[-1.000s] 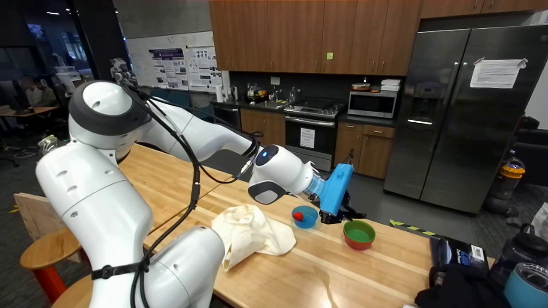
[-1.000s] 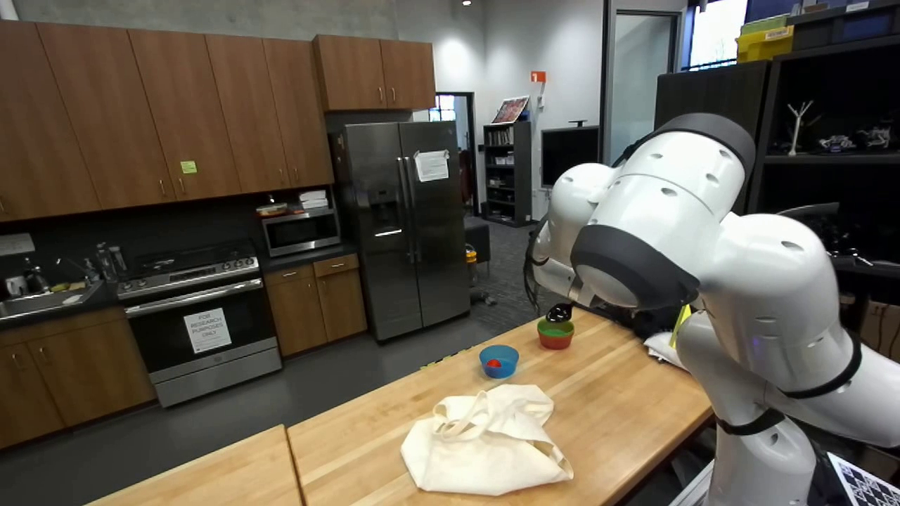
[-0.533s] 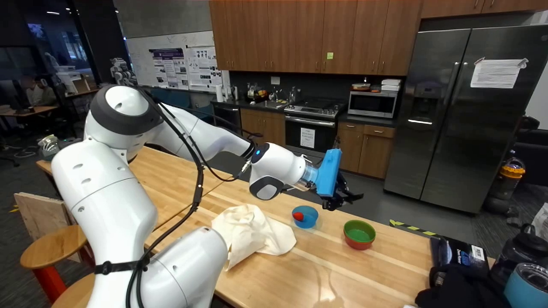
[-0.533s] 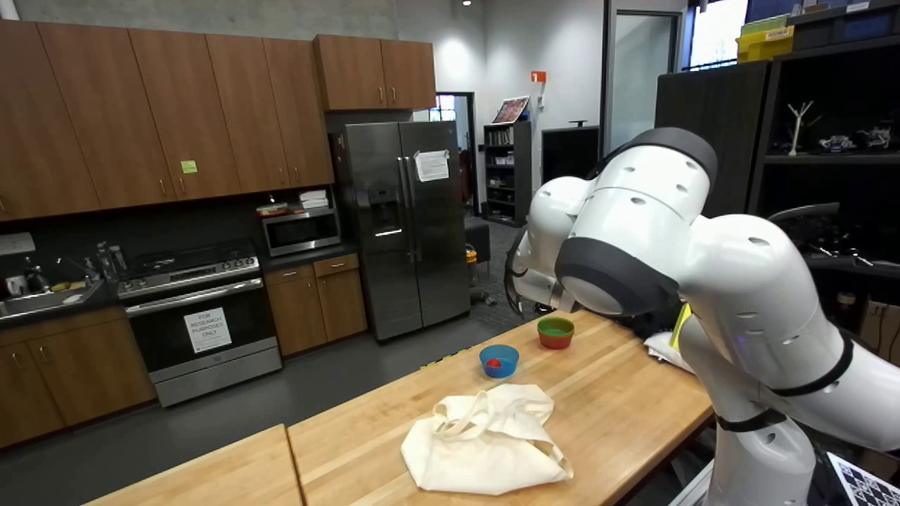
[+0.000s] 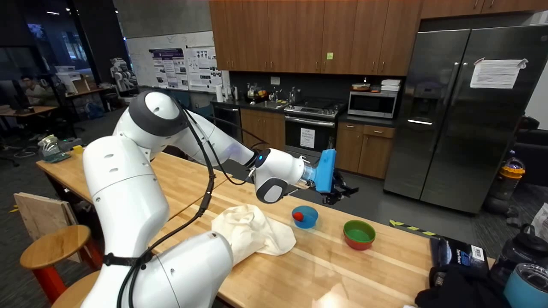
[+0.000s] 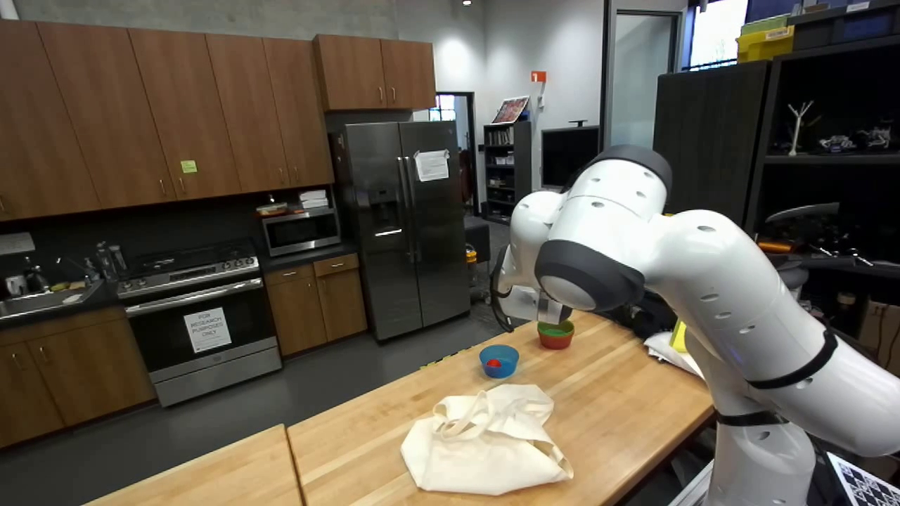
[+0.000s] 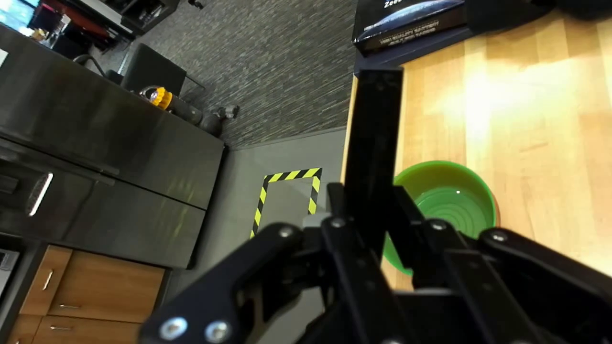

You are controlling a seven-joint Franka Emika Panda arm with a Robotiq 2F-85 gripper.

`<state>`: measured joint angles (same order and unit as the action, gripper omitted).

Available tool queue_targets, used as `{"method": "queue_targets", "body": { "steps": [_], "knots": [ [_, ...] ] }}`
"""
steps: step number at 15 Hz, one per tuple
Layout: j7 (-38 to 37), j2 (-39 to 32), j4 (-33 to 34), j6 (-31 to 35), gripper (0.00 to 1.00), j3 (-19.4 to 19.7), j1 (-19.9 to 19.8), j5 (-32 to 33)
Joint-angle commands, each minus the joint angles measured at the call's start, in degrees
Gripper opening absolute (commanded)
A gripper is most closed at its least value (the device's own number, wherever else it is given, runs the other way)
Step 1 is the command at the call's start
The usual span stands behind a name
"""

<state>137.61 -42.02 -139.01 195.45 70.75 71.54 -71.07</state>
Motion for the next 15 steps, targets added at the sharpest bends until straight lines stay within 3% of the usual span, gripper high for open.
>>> {"method": "queue_targets", "body": {
  "steps": [1, 9, 15],
  "knots": [
    [-2.1, -1.6, 4.6, 2.0, 0.06, -6.1, -5.8, 1.5],
    [-1.3, -4.0, 9.7, 2.9, 0.06, -14.1, -9.9, 2.9],
    [-0.8, -9.5, 10.0, 2.9, 0.06, -16.3, -10.2, 2.6]
  ]
}}
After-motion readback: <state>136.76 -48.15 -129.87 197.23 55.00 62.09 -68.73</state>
